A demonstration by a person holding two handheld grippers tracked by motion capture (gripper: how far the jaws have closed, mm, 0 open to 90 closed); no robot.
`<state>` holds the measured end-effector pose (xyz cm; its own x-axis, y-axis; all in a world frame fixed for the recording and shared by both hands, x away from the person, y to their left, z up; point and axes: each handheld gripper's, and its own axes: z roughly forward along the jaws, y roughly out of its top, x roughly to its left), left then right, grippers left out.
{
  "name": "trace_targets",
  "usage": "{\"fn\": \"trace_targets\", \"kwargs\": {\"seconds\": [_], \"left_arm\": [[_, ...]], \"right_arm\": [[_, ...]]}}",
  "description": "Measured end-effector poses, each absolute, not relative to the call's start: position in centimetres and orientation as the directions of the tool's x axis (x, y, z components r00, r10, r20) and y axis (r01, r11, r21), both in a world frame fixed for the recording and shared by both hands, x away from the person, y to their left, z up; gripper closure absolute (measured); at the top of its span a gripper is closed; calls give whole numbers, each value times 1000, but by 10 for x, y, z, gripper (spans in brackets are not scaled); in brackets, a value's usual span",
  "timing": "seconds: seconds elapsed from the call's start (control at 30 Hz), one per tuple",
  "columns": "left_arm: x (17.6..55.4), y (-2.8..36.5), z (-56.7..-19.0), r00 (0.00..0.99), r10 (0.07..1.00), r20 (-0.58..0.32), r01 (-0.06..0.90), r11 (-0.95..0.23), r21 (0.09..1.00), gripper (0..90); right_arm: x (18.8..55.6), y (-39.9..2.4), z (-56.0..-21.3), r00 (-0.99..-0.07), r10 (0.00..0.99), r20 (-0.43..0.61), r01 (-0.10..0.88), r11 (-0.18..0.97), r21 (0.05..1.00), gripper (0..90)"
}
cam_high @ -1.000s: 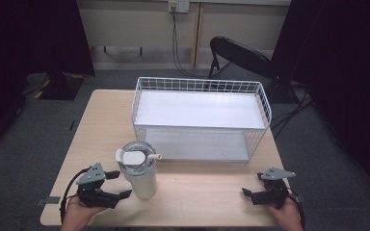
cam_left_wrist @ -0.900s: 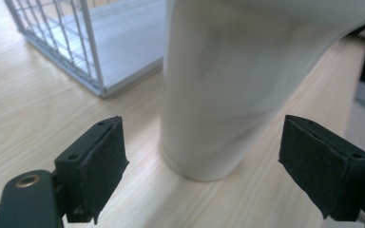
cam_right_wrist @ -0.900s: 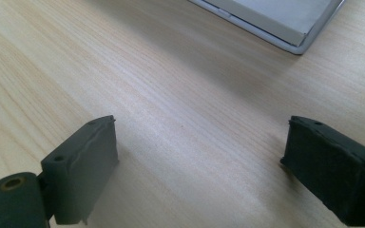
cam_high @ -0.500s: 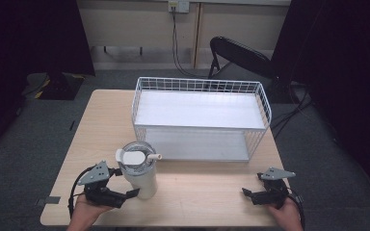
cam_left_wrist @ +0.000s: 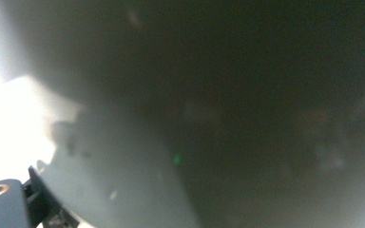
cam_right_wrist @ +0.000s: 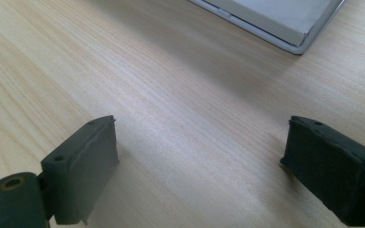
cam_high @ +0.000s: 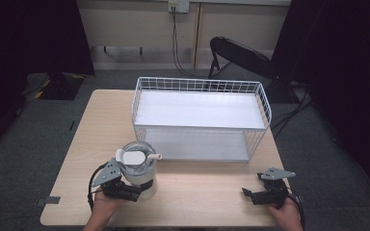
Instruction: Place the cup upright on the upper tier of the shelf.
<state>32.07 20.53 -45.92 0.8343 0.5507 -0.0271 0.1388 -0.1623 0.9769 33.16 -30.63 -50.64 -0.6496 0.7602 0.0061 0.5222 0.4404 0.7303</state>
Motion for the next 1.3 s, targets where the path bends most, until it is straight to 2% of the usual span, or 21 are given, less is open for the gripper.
{"fn": "trace_targets", "kwargs": {"seconds": [0.47, 0.83, 0.97, 1.17, 1.2, 1.3], "left_arm": [[315, 200, -455, 827, 562, 21, 86, -164, 983, 81], [316, 183, -423, 841, 539, -48, 113, -87, 990, 81], [320, 179, -414, 842, 538, -44, 118, -104, 988, 82], [325, 172, -404, 841, 533, -94, 171, -97, 980, 82], [327, 172, -402, 843, 532, -78, 162, -114, 980, 82], [330, 166, -398, 844, 522, -120, 192, -85, 978, 82]], "right_arm": [[332, -306, -506, -649, 760, 6, 522, 440, 731, 100], [332, -306, -506, -651, 759, 6, 522, 441, 730, 100], [332, -306, -506, -651, 759, 6, 522, 441, 730, 100], [332, -306, -506, -650, 760, 6, 522, 441, 730, 100], [332, -306, -506, -650, 760, 6, 522, 441, 730, 100], [332, -306, -506, -651, 759, 6, 522, 441, 730, 100]]}}
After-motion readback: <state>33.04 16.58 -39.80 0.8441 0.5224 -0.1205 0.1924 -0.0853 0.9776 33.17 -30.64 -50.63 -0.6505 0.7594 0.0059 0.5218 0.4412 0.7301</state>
